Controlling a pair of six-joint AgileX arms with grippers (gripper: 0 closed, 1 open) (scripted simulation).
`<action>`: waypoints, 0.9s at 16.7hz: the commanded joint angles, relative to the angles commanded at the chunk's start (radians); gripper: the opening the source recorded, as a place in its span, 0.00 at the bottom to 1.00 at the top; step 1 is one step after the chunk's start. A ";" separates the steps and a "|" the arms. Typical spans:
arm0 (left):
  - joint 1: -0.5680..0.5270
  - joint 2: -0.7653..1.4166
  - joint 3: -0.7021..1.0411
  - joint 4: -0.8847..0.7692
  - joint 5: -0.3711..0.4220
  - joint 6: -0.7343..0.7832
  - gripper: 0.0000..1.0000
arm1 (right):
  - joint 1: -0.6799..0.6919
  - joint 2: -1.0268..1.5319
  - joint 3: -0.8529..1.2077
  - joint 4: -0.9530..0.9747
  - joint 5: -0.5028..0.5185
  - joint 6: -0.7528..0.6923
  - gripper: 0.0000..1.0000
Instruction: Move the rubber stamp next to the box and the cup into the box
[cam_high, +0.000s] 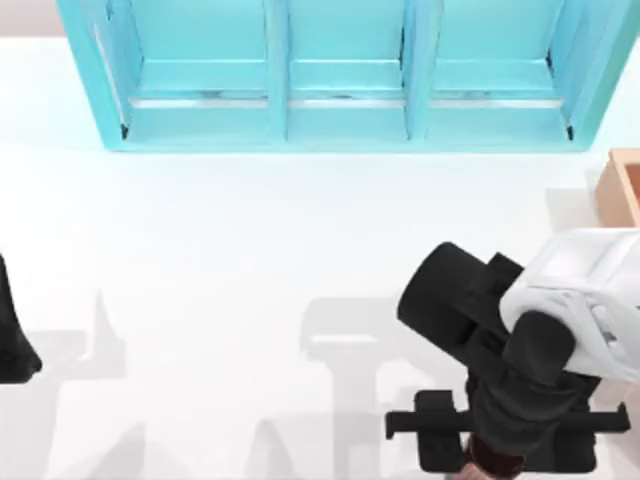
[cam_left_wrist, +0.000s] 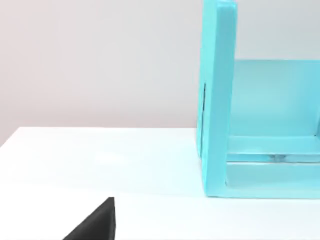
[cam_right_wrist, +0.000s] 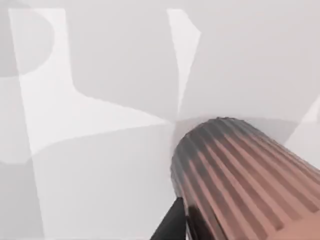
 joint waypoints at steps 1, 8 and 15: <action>0.000 0.000 0.000 0.000 0.000 0.000 1.00 | 0.000 0.000 0.000 0.000 0.000 0.000 0.32; 0.000 0.000 0.000 0.000 0.000 0.000 1.00 | 0.000 0.000 0.000 0.000 0.000 0.000 0.00; 0.000 0.000 0.000 0.000 0.000 0.000 1.00 | -0.003 -0.003 0.001 -0.003 0.000 -0.001 0.00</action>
